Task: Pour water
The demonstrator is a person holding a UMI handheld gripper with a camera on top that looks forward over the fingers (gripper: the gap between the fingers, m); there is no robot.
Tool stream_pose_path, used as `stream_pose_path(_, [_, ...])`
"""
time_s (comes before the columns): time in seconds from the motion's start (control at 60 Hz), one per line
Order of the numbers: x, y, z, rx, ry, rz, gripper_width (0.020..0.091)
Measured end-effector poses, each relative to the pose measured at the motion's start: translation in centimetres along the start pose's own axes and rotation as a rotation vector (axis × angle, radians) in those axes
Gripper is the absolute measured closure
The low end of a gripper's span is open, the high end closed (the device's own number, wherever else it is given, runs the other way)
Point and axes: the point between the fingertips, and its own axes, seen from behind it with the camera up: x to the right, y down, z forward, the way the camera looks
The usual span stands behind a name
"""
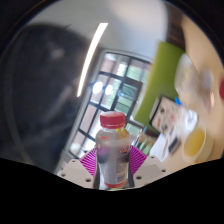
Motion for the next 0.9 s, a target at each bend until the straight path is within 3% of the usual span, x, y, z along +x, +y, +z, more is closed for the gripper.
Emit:
stream_pose_path(0.017, [-0.5, -0.1, 2.8, 0.012, 0.016, -0.082, 0.0718])
stream_pose_path(0.15, [-4.0, -6.6, -2.1, 0.083, 0.085, -0.687, 0.0718])
stream_pose_path(0.267, [0.9, -12.9, -5.6, 0.124, 0.256, -1.011, 0.0717])
stream_pose_path(0.45, [19.1, -16.6, -12.4, -0.064, 0.601, -1.206, 0.0717])
stream_pose_path(0.55, [24.3, -16.5, -14.6, -0.107, 0.679, -1.147, 0.0716])
stream_pose_path(0.65, [24.6, -14.7, -16.9, -0.131, 0.676, -1.098, 0.0710])
stream_pose_path(0.9, [25.0, -15.1, -16.1, -0.142, 0.698, -1.117, 0.0716])
